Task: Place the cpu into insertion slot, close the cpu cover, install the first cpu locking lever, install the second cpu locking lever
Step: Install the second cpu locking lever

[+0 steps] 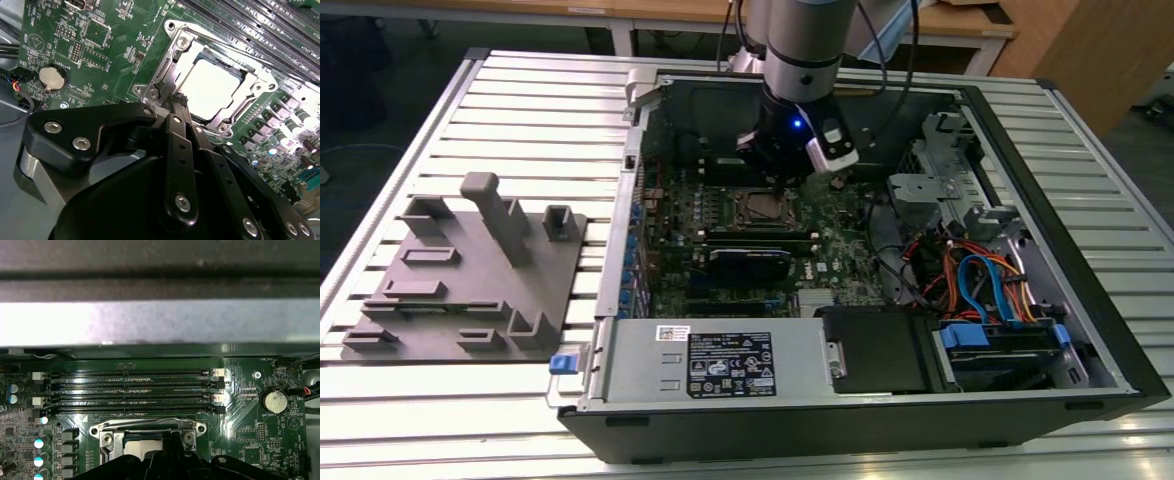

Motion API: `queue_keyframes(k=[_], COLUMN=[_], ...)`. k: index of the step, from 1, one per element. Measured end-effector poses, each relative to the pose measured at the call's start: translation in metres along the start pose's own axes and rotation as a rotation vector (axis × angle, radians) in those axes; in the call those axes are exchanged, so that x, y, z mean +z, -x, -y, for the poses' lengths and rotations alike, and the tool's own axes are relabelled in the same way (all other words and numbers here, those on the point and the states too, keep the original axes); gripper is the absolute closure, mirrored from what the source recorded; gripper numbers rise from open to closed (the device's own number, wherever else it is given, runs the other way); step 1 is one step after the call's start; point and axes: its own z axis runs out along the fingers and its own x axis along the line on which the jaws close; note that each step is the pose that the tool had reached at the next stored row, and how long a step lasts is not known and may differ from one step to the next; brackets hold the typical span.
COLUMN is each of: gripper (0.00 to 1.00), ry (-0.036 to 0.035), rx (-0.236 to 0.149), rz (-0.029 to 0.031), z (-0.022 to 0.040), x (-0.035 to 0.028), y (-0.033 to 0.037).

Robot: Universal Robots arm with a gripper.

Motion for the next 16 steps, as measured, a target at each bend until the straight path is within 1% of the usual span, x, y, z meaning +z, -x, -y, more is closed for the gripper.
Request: queue_keyframes(k=[11,14,16], gripper=[0.90,0.90,0.90], ry=[-0.0002,-0.0002,-0.0003], rx=[0.000,0.000,0.000], rz=[0.0000,0.0000,0.0000], z=[0.0001,-0.0001,-0.0003], x=[-0.0001,-0.0022,-0.0056], y=[0.0000,0.0001,0.0001])
